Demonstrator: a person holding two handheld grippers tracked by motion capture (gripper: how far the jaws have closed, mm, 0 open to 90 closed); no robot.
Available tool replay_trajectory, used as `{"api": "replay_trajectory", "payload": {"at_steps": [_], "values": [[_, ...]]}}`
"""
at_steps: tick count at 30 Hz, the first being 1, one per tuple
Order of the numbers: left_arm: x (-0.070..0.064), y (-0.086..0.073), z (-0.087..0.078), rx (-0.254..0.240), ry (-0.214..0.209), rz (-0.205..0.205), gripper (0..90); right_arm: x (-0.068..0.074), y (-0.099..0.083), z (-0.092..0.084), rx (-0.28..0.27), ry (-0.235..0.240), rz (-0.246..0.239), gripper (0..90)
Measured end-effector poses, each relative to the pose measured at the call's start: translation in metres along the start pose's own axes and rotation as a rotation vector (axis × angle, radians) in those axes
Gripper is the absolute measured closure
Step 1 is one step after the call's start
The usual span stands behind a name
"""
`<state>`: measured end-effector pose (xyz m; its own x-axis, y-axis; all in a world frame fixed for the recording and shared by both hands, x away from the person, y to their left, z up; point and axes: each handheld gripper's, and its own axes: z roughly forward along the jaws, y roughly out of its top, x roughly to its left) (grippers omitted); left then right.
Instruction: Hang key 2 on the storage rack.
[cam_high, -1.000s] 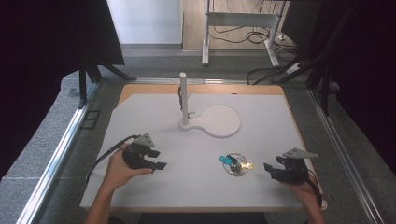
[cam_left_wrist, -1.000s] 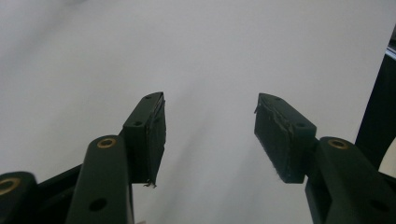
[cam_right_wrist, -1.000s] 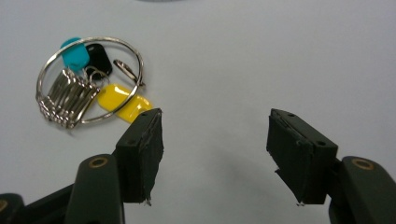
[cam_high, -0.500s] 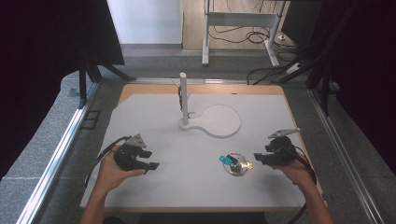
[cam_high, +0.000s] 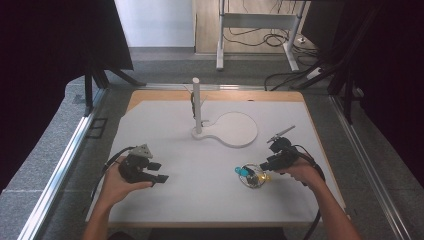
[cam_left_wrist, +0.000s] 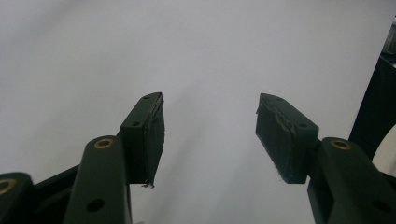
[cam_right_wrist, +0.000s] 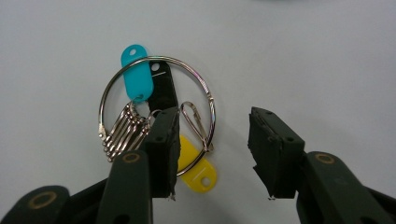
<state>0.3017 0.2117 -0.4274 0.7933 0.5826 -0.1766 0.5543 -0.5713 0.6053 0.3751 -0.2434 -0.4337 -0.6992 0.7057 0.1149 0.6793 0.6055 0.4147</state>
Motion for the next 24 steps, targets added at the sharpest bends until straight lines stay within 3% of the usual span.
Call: {"api": "replay_trajectory", "payload": {"at_steps": [8,13,24], "values": [[-0.002,0.001,0.005,0.007,-0.006,-0.003,42.7,-0.003,0.019,0.017,0.099,-0.014,-0.015,61.3],[-0.003,0.001,0.007,0.011,-0.01,0.002,42.7,-0.006,0.022,0.027,0.129,-0.02,-0.02,63.3],[-0.001,0.0,0.003,0.002,-0.01,0.008,42.7,0.0,0.024,0.038,0.172,-0.053,-0.092,64.9]]}}
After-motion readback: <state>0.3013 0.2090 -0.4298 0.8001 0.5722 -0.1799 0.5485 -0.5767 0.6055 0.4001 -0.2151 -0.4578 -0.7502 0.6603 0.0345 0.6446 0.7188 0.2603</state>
